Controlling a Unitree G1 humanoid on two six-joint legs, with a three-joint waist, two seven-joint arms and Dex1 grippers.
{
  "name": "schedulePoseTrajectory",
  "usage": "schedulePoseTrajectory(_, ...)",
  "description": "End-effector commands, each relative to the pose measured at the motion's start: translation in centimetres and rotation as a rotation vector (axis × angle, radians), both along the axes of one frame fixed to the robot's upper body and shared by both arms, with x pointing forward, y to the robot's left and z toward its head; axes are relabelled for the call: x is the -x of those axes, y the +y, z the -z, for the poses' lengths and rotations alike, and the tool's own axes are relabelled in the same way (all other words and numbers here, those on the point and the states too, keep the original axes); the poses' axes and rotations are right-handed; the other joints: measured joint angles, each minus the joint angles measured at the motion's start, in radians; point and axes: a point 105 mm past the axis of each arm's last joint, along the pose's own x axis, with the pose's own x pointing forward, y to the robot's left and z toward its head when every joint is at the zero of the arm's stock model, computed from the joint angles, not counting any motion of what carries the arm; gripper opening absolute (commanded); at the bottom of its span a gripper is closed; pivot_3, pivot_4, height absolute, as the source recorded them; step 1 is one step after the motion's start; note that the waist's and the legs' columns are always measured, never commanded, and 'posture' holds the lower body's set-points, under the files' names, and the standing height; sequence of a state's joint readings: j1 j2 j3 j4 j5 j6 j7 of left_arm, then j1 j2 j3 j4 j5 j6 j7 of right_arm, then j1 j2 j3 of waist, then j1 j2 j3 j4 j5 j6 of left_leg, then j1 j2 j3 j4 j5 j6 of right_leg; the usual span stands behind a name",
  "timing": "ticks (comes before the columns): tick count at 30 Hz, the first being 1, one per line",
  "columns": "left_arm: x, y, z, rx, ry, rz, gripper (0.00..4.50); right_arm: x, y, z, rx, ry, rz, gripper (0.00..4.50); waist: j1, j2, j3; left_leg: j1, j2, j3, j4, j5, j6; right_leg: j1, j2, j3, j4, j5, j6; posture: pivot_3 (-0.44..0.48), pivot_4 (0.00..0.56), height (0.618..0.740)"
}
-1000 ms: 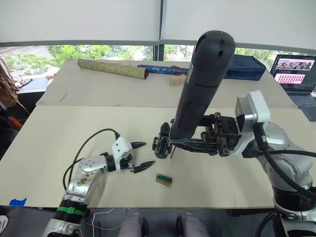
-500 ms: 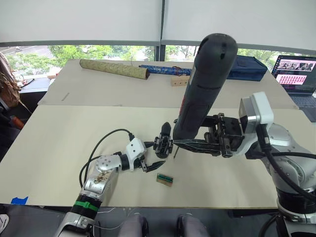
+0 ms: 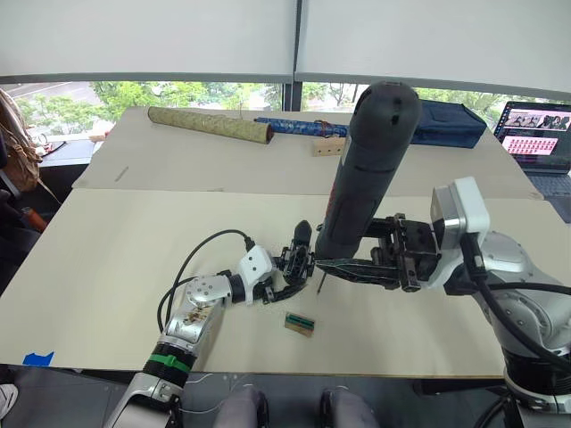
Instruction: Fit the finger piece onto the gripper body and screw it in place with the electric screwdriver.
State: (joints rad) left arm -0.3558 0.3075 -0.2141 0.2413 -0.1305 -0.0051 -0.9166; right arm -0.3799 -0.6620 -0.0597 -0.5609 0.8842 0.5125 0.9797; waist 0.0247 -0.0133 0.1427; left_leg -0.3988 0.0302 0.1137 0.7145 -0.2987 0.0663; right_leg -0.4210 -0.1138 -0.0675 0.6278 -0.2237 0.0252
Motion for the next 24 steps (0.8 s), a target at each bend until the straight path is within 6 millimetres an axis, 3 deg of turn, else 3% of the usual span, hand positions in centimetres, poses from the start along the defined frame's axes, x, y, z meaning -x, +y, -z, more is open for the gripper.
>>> schedulePoseTrajectory(1,0.1,0.7,1.5,-0.033,0.065,0.022,2.28,0.8,-0.4,-1.7,-0.023,-0.101,0.005,1.90,-0.001,0.000,0.000,0.000,0.000,0.000,0.000,0.000,0.000,0.000,0.000,0.000,0.000,0.000,0.000,0.000,0.150,0.740)
schedulePoseTrajectory(10,-0.7,1.0,1.2,-0.139,0.027,0.214,2.28,1.2,-0.6,-1.4,-0.002,-0.075,-0.015,1.90,-0.003,0.000,0.000,-0.001,0.000,0.000,0.000,0.000,0.000,-0.001,0.001,0.000,0.000,0.000,0.000,0.000,0.150,0.740)
schedulePoseTrajectory(18,-1.6,1.5,1.2,-0.138,0.040,0.215,2.28,1.2,-0.4,-1.7,0.000,-0.070,-0.020,1.90,-0.008,0.000,0.000,0.000,0.000,0.000,0.000,0.000,0.000,0.000,0.001,0.000,0.000,0.000,0.000,0.000,0.150,0.740)
schedulePoseTrajectory(22,-2.0,2.1,0.6,-0.072,0.043,0.139,4.15,1.2,-0.3,-1.9,-0.003,-0.069,-0.018,1.90,-0.013,0.000,0.000,0.000,0.001,0.000,0.000,0.000,0.000,-0.001,0.001,0.000,0.000,0.000,0.000,0.000,0.150,0.740)
schedulePoseTrajectory(23,-2.0,2.3,0.5,-0.061,0.044,0.123,4.47,1.3,-0.3,-1.9,-0.004,-0.069,-0.018,1.90,-0.013,0.000,0.000,0.000,0.001,0.000,0.000,0.000,0.000,-0.001,0.001,0.000,0.000,0.000,0.000,0.000,0.150,0.740)
schedulePoseTrajectory(24,-2.1,2.6,0.3,-0.052,0.040,0.102,4.47,1.3,-0.3,-1.9,-0.004,-0.069,-0.018,1.90,-0.013,0.000,0.000,0.000,0.001,0.000,0.000,0.000,0.000,-0.001,0.001,0.000,0.000,0.000,0.000,0.000,0.150,0.740)
